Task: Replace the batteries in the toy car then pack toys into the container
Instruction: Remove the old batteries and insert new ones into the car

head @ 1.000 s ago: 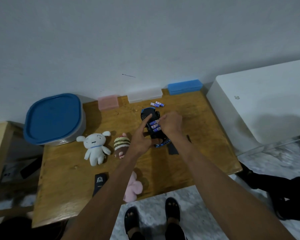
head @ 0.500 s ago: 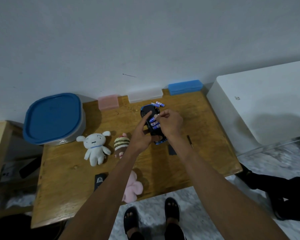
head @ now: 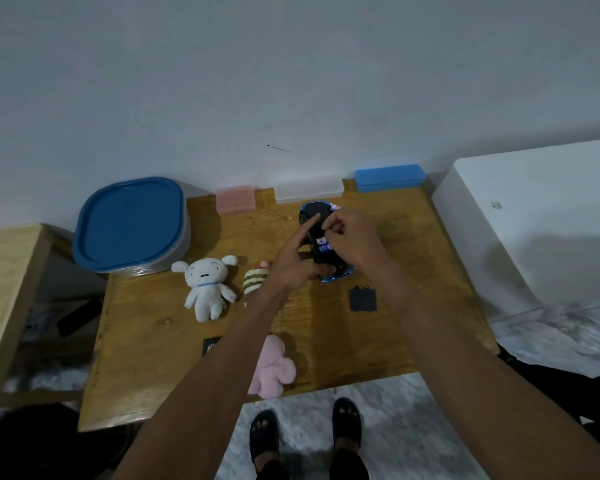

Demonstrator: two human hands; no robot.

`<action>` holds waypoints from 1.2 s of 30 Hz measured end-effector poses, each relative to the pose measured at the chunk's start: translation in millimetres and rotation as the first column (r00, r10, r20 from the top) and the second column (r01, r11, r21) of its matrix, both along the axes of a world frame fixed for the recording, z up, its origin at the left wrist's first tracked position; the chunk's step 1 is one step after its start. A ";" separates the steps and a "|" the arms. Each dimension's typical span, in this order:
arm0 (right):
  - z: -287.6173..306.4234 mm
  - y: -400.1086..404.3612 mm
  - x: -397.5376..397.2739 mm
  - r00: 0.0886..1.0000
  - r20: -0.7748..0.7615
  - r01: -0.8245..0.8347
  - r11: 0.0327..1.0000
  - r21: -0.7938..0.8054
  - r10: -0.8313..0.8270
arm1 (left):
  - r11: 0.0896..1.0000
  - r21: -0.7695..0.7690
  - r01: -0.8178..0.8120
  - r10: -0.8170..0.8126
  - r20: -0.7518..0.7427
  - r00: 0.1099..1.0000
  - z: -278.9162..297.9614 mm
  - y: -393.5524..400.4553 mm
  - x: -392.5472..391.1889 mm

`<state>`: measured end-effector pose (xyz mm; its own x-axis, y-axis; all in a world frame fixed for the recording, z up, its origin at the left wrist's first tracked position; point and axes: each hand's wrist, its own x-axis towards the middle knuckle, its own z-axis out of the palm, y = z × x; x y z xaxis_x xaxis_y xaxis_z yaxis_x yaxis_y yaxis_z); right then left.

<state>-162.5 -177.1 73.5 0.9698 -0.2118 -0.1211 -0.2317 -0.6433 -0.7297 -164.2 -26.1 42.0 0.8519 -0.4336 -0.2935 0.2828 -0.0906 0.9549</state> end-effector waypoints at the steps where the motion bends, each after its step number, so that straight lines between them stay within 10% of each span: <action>1: -1.2 0.3 -0.5 0.998 -0.032 -0.054 0.997 -0.048 0.052 | 1.000 -0.003 0.001 -0.001 -0.001 1.000 0.7 0.7 -0.1; 16: 8.6 21.4 -1.4 0.993 -0.045 -0.119 0.898 -0.424 0.110 | 0.997 0.073 0.032 -0.039 0.092 0.995 -3.2 7.9 1.1; 36: -1.1 1.5 -10.0 0.968 0.097 -0.192 0.933 -0.304 0.231 | 0.999 0.014 0.044 -0.044 0.034 0.998 -8.2 6.8 5.3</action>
<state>-172.5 -175.6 72.4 0.9990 -0.0075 0.0435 0.0162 -0.8547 -0.5189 -158.9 -19.3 33.9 0.8419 -0.4671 -0.2703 0.2453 -0.1148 0.9626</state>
